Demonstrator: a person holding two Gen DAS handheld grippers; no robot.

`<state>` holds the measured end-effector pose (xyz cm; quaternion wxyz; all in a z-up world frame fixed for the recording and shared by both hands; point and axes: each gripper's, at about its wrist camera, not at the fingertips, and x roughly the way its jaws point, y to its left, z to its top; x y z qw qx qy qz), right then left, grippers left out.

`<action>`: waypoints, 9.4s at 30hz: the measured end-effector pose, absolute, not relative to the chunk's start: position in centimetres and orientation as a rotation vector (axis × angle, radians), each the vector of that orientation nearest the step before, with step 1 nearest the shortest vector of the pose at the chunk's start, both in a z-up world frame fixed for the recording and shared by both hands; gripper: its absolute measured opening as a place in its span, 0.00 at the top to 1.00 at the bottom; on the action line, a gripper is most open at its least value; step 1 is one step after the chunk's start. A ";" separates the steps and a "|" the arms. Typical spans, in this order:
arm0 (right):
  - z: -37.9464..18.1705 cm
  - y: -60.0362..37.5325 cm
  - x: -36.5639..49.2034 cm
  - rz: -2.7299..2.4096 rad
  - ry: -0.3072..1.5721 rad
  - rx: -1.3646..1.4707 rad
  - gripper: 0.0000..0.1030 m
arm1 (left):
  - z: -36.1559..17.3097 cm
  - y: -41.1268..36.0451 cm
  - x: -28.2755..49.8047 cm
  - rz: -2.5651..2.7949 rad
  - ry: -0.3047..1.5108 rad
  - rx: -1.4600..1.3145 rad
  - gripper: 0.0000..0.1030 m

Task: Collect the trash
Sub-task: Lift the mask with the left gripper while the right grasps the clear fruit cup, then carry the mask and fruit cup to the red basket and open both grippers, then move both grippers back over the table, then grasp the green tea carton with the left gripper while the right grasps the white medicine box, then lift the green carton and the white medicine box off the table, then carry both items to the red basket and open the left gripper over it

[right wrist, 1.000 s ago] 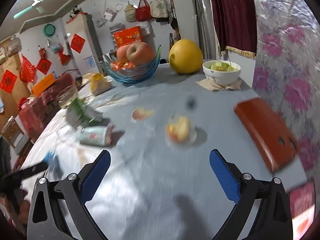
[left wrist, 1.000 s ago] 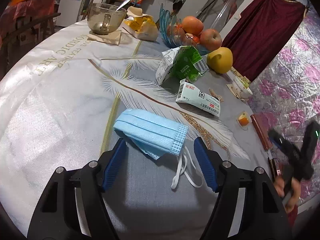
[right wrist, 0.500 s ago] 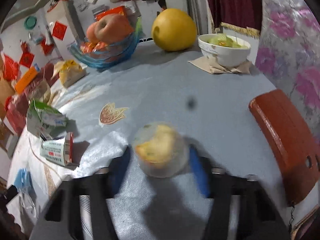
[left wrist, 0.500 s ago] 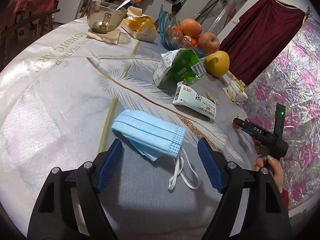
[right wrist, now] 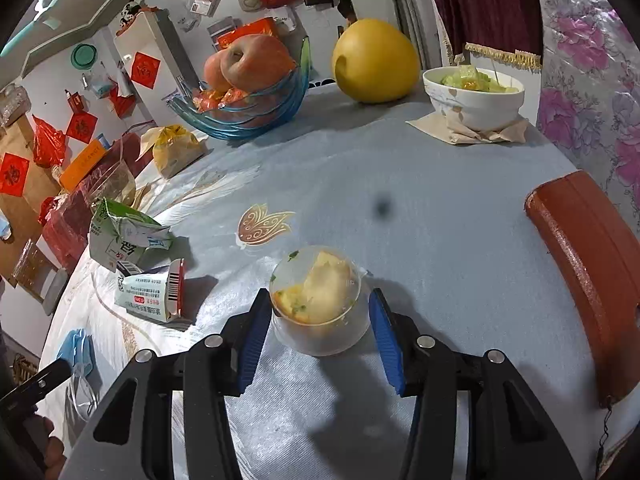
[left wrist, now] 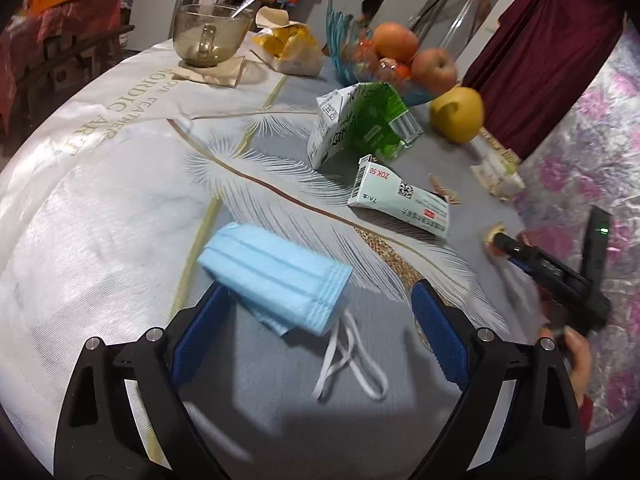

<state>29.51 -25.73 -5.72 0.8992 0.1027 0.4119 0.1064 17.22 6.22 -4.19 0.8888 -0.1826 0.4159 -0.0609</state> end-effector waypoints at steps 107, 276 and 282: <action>-6.2 24.7 -9.5 1.328 0.930 -0.307 0.32 | -12.7 41.4 -29.3 1.105 0.645 -0.822 0.08; 2.5 -0.2 3.5 1.200 0.714 -0.070 0.57 | -5.0 32.6 -22.7 0.456 0.648 -0.611 0.74; 1.9 3.8 1.2 1.255 0.751 -0.113 0.57 | -10.0 36.1 -24.6 0.550 0.719 -0.694 0.73</action>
